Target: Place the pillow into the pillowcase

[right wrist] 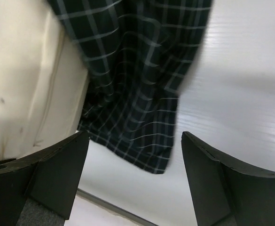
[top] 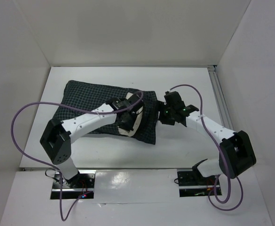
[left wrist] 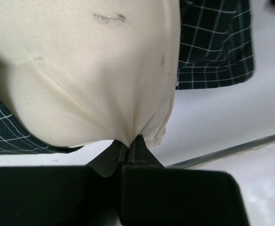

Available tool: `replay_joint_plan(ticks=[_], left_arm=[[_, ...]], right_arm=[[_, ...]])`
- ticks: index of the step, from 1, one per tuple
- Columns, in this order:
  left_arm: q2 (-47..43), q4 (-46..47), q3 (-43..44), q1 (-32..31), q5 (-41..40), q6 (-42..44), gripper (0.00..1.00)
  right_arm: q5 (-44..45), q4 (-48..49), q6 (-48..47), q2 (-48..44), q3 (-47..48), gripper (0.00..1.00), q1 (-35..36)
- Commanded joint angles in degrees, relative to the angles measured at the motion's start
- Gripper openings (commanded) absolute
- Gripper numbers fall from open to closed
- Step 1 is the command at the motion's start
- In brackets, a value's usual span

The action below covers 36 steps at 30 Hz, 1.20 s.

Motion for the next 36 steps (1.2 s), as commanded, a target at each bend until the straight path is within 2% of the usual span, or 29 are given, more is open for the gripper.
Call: replay_joint_plan(ticks=[1, 4, 5, 7, 11, 17, 20, 24, 27, 28, 29, 36], left_arm=[[-3.4, 1.2, 4.4, 3.5, 4.2, 1.4, 0.0], [-4.8, 1.8, 6.1, 6.3, 8.8, 1.4, 0.0], [-5.3, 1.8, 6.1, 7.8, 10.3, 1.4, 0.0], [-5.3, 2.4, 7.3, 9.4, 11.8, 1.4, 0.0], [-5.3, 2.4, 8.5, 13.1, 15.3, 1.4, 0.0], [-5.8, 3.6, 8.5, 14.3, 17.2, 1.4, 0.0], [-6.3, 3.6, 8.5, 15.0, 17.8, 1.4, 0.0], [-6.9, 3.6, 7.9, 15.5, 18.5, 1.4, 0.0], [-6.9, 4.7, 7.3, 16.0, 19.2, 1.4, 0.0], [-6.9, 5.6, 7.3, 16.0, 19.9, 0.8, 0.0], [-6.9, 5.6, 7.3, 16.0, 20.6, 0.7, 0.0], [-4.4, 11.7, 7.8, 21.2, 20.6, -7.2, 0.0]], right_arm=[[0.3, 3.4, 0.5, -0.1, 3.6, 0.87, 2.3], [-0.4, 7.1, 1.6, 1.3, 4.8, 0.85, 2.4], [-0.4, 9.0, 1.6, 2.8, 4.8, 0.8, 2.9], [-0.4, 10.6, 2.4, 4.5, 6.6, 0.76, 2.9], [-1.1, 14.3, 3.5, 10.2, 9.5, 0.75, 3.4], [-1.1, 18.3, 4.8, 15.4, 11.8, 0.75, 3.9], [-1.1, 19.6, 6.1, 18.2, 11.8, 0.72, 3.9], [-1.9, 25.9, 8.7, 19.4, 9.9, 0.68, 4.5], [-0.5, 27.3, 9.4, 21.0, 9.3, 0.44, 5.0], [0.0, 27.3, 9.4, 21.7, 9.3, 0.29, 5.0], [0.0, 27.3, 9.4, 21.7, 9.3, 0.0, 5.0], [0.8, 22.4, 3.3, 14.4, 5.3, 0.0, 8.3]])
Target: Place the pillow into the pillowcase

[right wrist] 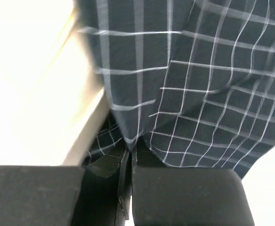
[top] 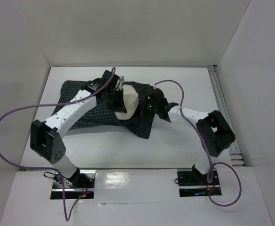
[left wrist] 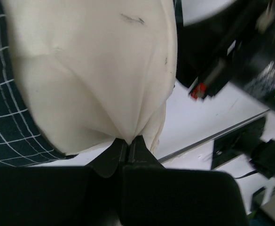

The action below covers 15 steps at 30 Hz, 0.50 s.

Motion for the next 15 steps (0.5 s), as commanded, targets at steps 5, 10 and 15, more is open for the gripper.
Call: replay_joint_plan(ticks=[5, 10, 15], left_arm=[[5.5, 11.4, 2.7, 3.8, -1.5, -9.7, 0.0], [10.6, 13.9, 2.7, 3.2, -2.8, -10.4, 0.0], [15.7, 14.4, 2.2, 2.0, -3.9, -11.0, 0.0]], right_arm=[[-2.5, -2.6, -6.2, -13.1, -4.5, 0.0, 4.3], [-6.7, -5.0, -8.9, -18.3, -3.5, 0.0, 6.2], [-10.9, -4.3, -10.9, -23.4, -2.2, 0.0, 6.2]])
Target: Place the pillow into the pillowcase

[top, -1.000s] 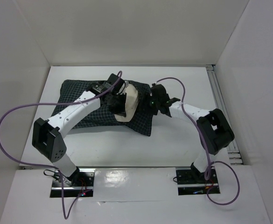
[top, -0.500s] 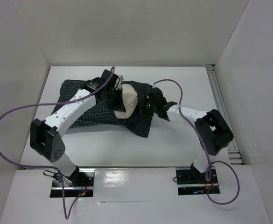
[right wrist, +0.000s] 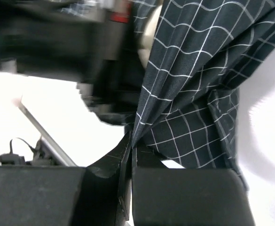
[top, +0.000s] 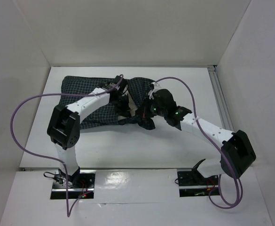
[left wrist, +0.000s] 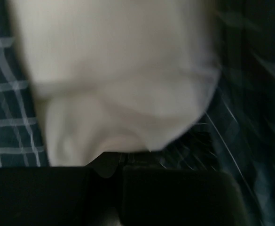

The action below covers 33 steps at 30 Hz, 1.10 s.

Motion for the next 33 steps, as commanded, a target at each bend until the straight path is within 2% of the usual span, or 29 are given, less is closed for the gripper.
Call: replay_joint_plan(ticks=[1, 6, 11, 12, 13, 14, 15, 16, 18, 19, 20, 21, 23, 24, 25, 26, 27, 29, 30, 31, 33], left_arm=[[2.2, 9.5, 1.0, 0.3, -6.2, -2.8, 0.0], [4.6, 11.6, -1.1, 0.3, -4.5, -3.4, 0.0], [4.1, 12.1, -0.5, -0.8, -3.7, -2.1, 0.0], [3.0, 12.1, 0.0, -0.8, -2.9, -2.1, 0.0], [1.7, 12.1, 0.1, -0.8, -1.0, -1.5, 0.0], [1.0, 12.1, 1.4, -0.8, 0.1, -0.5, 0.0], [0.4, 12.1, 2.1, -0.8, 1.2, 0.0, 0.0], [-0.1, 12.1, 2.9, -0.8, 3.7, 1.7, 0.0], [-0.7, 10.0, 5.8, -0.8, 5.5, 3.1, 0.0], [-0.7, 8.2, 6.5, -0.8, 7.0, 4.3, 0.0], [-1.4, 7.4, 7.7, -0.8, 7.9, 4.9, 0.01], [-1.4, 6.5, 8.3, -0.8, 8.8, 5.4, 0.04], [-1.4, 3.3, 9.5, -0.8, 10.5, 6.5, 0.11], [-2.1, 2.4, 10.1, -0.8, 11.3, 7.2, 0.19], [-2.7, 1.3, 10.1, -0.8, 11.3, 7.2, 0.25], [-2.7, -1.3, 10.8, -0.8, 11.3, 8.5, 0.32], [-2.7, -2.8, 11.8, -0.8, 11.3, 8.5, 0.45], [-4.2, -5.9, 12.7, -0.8, 8.1, 9.4, 0.51], [-4.2, -8.7, 13.3, -0.8, 6.6, 10.1, 0.51], [-4.9, -9.8, 13.3, -0.8, 5.7, 10.9, 0.46], [-5.4, -11.8, 13.3, -0.8, 2.3, 11.4, 0.2]], right_arm=[[-8.6, -1.2, -2.2, -4.6, 3.6, 0.0, 1.5], [-10.5, -0.7, -2.7, -6.5, 5.3, 0.0, 1.5], [-5.7, -3.7, -4.1, -5.5, 6.6, 0.0, 1.5], [-3.9, -5.9, -5.0, -3.4, 7.5, 0.07, 1.0], [-1.5, -12.2, -6.4, -2.0, 8.7, 0.53, 0.5], [4.7, -15.5, -6.9, -0.9, 9.7, 0.66, 0.5], [8.7, -18.5, -6.9, -0.1, 11.3, 0.74, -0.1], [12.4, -23.2, -6.1, 0.5, 11.3, 0.74, -0.8], [18.5, -25.3, -5.5, -0.1, 11.8, 0.71, -1.7], [19.1, -25.3, -4.9, -1.1, 11.3, 0.67, -2.5], [19.1, -25.3, -4.9, -1.7, 11.3, 0.59, -2.5], [18.4, -24.8, -4.9, -1.7, 10.8, 0.57, -2.5], [17.9, -24.7, -4.4, -1.7, 10.8, 0.45, -2.5], [17.3, -24.7, -4.4, -0.7, 11.3, 0.41, -2.5], [16.7, -24.7, -4.4, 0.4, 11.8, 0.28, -2.5], [16.7, -24.7, -3.8, 0.4, 11.8, 0.23, -2.5], [16.0, -24.7, -3.8, 1.1, 11.8, 0.18, -2.5], [16.0, -24.2, -3.8, 1.1, 12.4, 0.11, -2.5], [15.3, -23.6, -3.8, 1.7, 12.4, 0.09, -2.5], [15.3, -23.6, -3.8, 1.7, 12.4, 0.09, -2.5], [14.8, -23.6, -3.8, 3.1, 13.2, 0.06, -2.5]])
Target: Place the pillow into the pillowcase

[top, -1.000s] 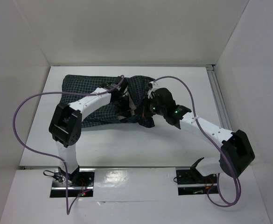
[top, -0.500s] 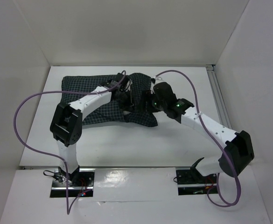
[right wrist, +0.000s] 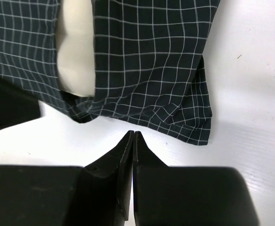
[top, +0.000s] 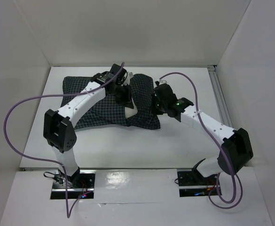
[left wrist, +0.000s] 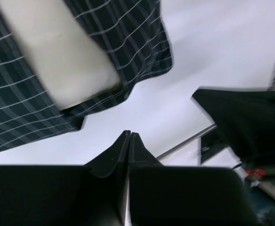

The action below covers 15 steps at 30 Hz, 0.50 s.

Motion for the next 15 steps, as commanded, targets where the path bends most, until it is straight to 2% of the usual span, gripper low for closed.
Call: replay_joint_plan(ticks=[1, 2, 3, 7, 9, 10, 15], left_arm=[[-3.9, -6.9, 1.9, -0.1, -4.5, 2.9, 0.07], [-3.9, -6.9, 1.1, -0.1, -5.1, 2.9, 0.0], [-4.5, -6.9, 0.4, -0.1, -5.1, 2.9, 0.0], [-5.8, -4.6, -2.5, 1.0, -5.6, 2.9, 0.0], [-6.4, -2.4, -4.5, 2.2, -6.8, 2.3, 0.0], [-6.4, -1.4, -5.4, 2.7, -6.8, 1.8, 0.0], [-3.7, 4.2, -9.2, 6.0, -3.1, 1.8, 0.0]], right_arm=[[-0.9, -0.1, 0.4, 1.3, 3.8, 0.06, 0.1], [-0.9, -0.1, 0.4, 2.1, 4.3, 0.06, 0.1], [-1.6, 0.6, -0.1, 2.9, 4.3, 0.06, 0.1], [-3.2, 1.1, -0.7, 5.7, 6.6, 0.31, 0.8], [-3.2, 1.1, -0.7, 8.4, 8.9, 0.5, 2.5], [-3.2, 1.1, -1.4, 9.5, 9.8, 0.54, 2.5], [-1.5, 0.6, -1.9, 16.5, 13.9, 0.55, 4.0]])
